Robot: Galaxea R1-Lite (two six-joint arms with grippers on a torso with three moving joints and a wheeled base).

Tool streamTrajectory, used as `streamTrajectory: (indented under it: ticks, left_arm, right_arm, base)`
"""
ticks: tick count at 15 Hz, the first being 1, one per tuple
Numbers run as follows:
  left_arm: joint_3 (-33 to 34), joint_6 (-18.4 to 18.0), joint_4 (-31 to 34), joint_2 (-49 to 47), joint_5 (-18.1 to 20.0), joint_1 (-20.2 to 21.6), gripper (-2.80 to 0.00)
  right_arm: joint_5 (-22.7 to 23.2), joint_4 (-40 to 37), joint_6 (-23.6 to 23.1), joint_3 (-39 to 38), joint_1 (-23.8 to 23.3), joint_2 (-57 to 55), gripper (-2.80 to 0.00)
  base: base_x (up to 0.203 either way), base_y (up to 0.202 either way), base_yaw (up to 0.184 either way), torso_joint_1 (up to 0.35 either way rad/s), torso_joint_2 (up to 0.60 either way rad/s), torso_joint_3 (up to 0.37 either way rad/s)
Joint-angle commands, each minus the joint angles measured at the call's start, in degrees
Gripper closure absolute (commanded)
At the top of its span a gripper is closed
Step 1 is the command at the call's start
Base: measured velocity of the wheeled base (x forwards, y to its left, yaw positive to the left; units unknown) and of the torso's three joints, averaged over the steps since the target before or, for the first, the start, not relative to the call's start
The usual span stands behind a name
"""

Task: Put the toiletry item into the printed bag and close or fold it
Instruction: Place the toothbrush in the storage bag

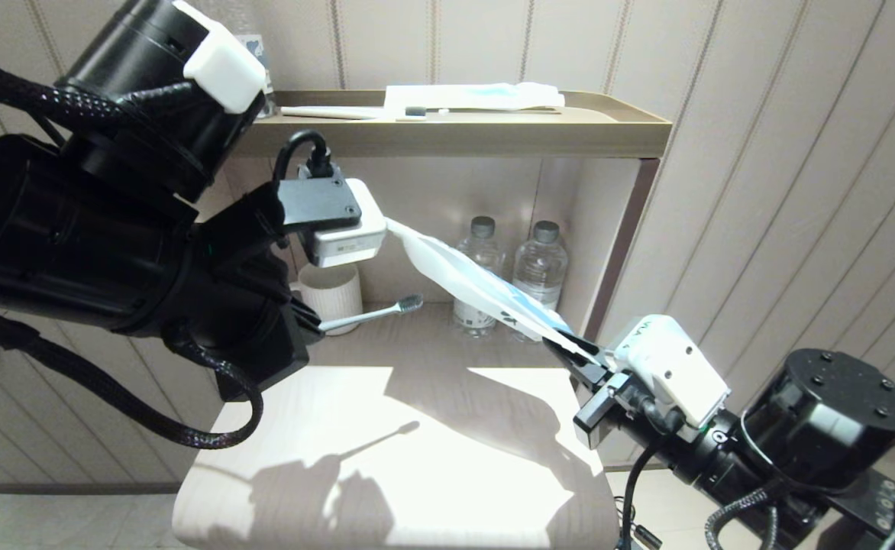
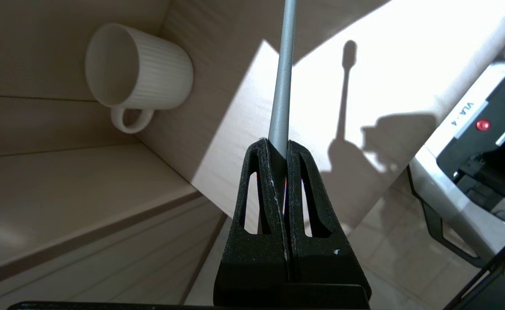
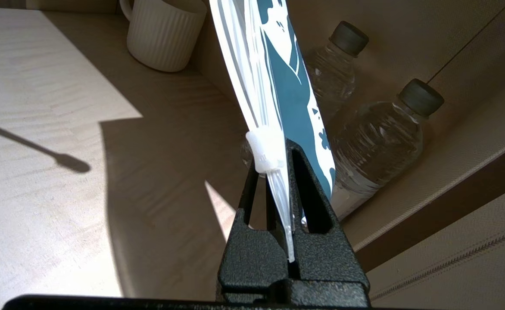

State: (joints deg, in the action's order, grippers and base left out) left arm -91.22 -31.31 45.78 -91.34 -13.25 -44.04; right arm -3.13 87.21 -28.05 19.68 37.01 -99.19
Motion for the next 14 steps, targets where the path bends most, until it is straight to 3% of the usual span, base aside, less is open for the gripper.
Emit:
streamTrajectory:
  ticks: [1,6,11,14]
  left_arm:
    - [-3.18,-0.38,0.62,-0.41,-0.18,-0.36,0.00]
    - [-12.89,-1.11,9.80,-3.11,-1.01,-2.93,0.00]
    - [-19.22,-3.04,16.13,-8.23,-4.97,-4.62,0.00]
    - [-19.79,-4.30,16.54,-9.47,-7.67,-5.53,0.00]
  right_arm:
    - [-0.03,2.74,-0.16,-0.17,0.10,-0.95,0.00]
    - [-0.03,2.74,-0.07,-0.52,0.08,-3.08,0.00]
    - [-0.03,2.74,0.01,-0.87,0.60,-3.88,0.00]
    - [-0.03,2.74,0.10,-1.40,1.32,-4.96,0.00]
  base:
    - [0.000,0.000,0.000,0.000,0.00,0.000]
    - [0.000,0.000,0.000,0.000,0.00,0.000]
    - [0.000,0.000,0.000,0.000,0.00,0.000]
    - [0.000,0.000,0.000,0.000,0.00,0.000]
